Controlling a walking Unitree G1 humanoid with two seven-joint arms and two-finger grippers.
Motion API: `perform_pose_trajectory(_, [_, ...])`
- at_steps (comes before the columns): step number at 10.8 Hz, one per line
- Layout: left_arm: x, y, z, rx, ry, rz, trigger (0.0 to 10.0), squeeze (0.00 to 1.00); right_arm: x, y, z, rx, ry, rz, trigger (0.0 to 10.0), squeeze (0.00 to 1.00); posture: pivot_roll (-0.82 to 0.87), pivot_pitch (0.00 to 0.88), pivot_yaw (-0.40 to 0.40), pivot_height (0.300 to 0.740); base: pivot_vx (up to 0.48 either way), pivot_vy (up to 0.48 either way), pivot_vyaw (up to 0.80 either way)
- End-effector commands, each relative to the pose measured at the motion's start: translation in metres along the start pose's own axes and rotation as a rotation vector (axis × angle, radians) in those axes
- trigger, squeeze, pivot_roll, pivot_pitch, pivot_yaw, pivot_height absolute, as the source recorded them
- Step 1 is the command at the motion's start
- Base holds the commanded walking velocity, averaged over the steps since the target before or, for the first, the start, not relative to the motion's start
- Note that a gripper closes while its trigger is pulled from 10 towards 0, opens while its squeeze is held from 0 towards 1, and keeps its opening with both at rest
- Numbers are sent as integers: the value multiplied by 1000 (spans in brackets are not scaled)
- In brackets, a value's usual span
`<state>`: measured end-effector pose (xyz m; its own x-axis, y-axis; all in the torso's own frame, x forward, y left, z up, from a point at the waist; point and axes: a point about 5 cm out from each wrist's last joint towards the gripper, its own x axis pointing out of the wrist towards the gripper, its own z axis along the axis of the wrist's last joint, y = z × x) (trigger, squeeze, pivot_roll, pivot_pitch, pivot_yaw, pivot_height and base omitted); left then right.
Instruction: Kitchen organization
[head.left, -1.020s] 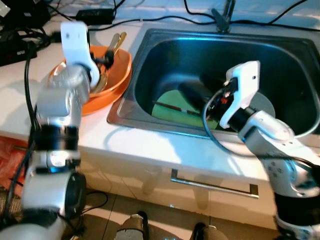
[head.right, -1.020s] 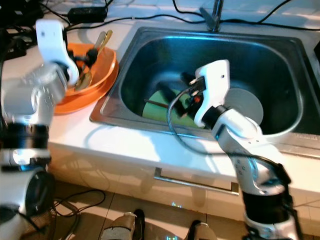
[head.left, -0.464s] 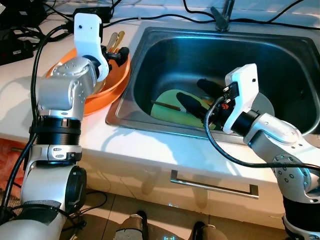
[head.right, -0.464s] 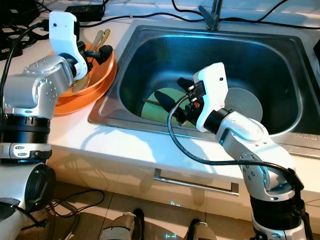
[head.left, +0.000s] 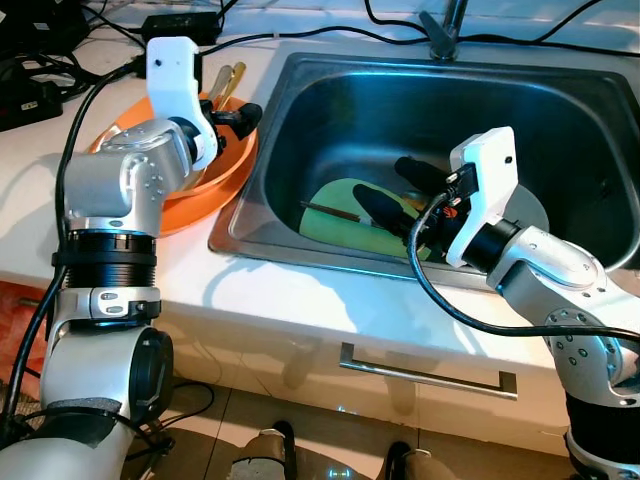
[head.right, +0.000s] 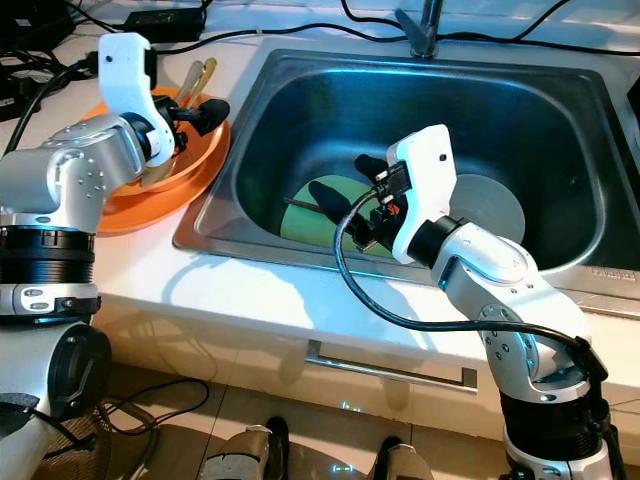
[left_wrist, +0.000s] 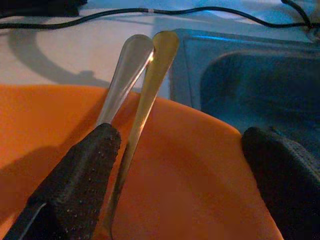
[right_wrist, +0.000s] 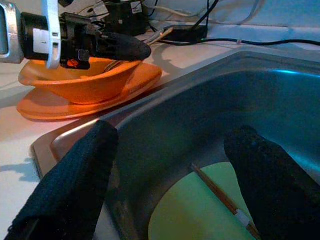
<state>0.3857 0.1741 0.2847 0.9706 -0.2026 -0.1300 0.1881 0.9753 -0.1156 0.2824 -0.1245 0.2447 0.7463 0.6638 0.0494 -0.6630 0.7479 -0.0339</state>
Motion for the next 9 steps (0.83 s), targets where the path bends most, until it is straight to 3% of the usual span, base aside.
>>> perform_pose_trajectory(1, [-1, 5, 1, -12, 15, 24, 10000, 0, 0, 4, 3, -10, -8, 10, 10000, 0, 60, 227, 75, 740, 0, 0, 0])
perform_pose_trajectory(4, [-4, 12, -3, -44, 43, 48, 10000, 0, 1, 4, 2, -11, -14, 4, 10000, 0, 62, 228, 76, 740, 0, 0, 0])
perform_pose_trajectory(9, [-13, 20, -1, 6, 53, 106, 10000, 0, 3, 4, 0, -11, -14, 7, 10000, 0, 71, 223, 69, 740, 0, 0, 0])
